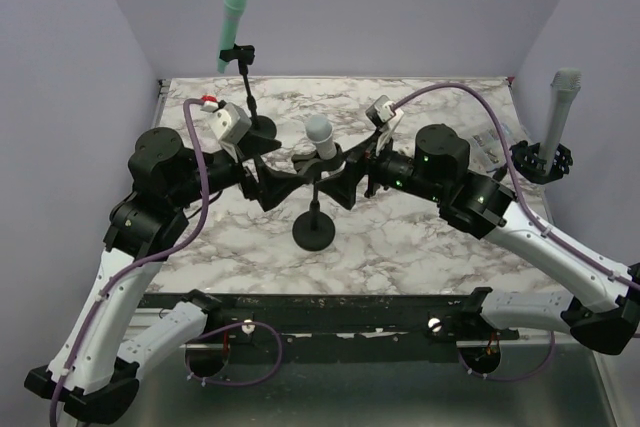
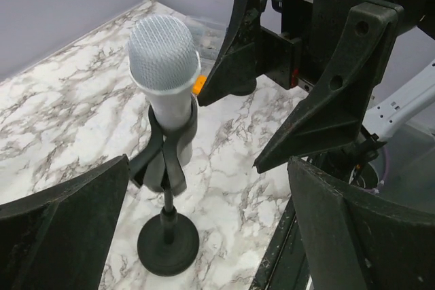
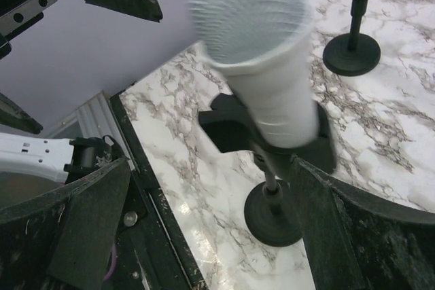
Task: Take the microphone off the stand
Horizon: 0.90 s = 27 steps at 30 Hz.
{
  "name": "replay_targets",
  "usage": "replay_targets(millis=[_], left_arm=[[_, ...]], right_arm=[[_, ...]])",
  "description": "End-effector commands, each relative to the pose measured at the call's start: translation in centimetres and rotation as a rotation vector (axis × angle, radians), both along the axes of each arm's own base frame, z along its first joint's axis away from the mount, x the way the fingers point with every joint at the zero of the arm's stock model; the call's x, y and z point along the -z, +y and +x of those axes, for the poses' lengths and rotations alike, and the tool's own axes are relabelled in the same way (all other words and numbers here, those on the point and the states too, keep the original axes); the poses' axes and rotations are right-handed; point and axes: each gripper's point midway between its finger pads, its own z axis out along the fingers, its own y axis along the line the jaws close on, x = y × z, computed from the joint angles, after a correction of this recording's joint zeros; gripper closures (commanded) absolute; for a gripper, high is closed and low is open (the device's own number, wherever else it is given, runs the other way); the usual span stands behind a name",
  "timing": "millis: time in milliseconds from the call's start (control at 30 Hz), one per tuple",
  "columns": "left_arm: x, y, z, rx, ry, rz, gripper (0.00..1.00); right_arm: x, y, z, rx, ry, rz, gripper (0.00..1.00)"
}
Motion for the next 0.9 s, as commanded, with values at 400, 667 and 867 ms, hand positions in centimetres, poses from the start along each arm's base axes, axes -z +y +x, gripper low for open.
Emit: replay_targets(millis=[400, 667, 867], left_arm=[[6.5, 2.5, 0.2, -0.175, 0.091, 0.020, 0.02], [7.5, 2.0, 1.4, -0.187, 0.095, 0.015, 0.06], [8.1, 1.4, 2.6, -0.167, 0.100, 0.067, 0.08]], right_arm=[[-2.0, 1.0, 2.7, 0.101, -0.057, -0.068, 0.04], [-1.6, 2.7, 3.6, 0.073, -0.078, -0.088, 0.06], [-2.1, 3.0, 4.6, 0.099, -0.111, -0.091, 0.13]])
